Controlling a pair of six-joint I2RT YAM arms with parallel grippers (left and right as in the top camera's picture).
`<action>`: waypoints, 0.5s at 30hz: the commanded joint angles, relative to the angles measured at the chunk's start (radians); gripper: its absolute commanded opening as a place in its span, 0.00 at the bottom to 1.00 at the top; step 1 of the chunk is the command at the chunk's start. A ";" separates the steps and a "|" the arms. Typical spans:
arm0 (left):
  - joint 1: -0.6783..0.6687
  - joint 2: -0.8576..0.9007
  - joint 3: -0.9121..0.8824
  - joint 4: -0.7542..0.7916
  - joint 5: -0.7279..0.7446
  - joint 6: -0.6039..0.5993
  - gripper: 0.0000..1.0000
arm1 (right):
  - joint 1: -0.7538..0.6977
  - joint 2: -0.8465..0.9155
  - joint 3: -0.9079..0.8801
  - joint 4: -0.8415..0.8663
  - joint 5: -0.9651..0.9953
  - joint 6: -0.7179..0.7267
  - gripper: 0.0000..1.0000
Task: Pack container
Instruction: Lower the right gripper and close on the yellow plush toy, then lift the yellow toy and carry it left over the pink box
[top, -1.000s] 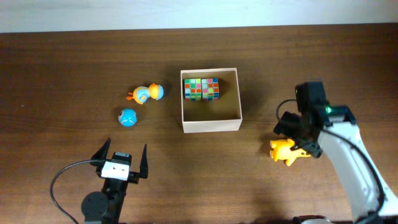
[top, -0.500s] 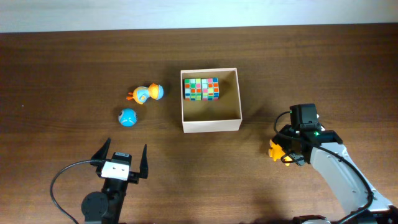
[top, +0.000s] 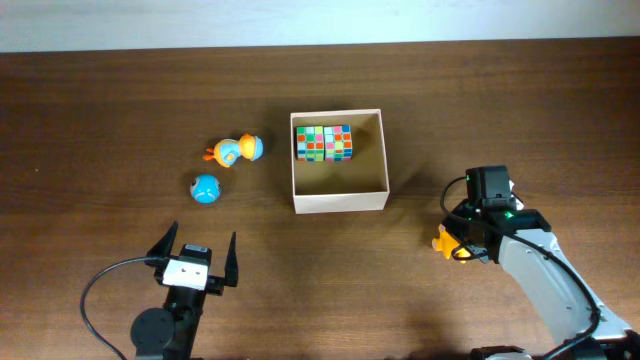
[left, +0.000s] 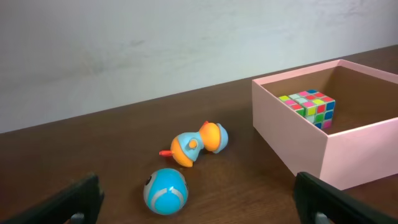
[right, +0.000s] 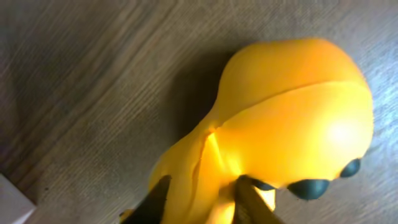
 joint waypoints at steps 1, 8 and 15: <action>0.005 -0.010 -0.007 0.000 -0.003 0.013 0.99 | -0.003 0.002 -0.006 0.022 0.030 -0.027 0.20; 0.005 -0.010 -0.007 0.000 -0.003 0.013 0.99 | -0.003 0.002 -0.005 0.068 0.036 -0.066 0.06; 0.005 -0.010 -0.007 0.000 -0.003 0.013 0.99 | -0.003 -0.002 0.039 0.103 0.010 -0.180 0.06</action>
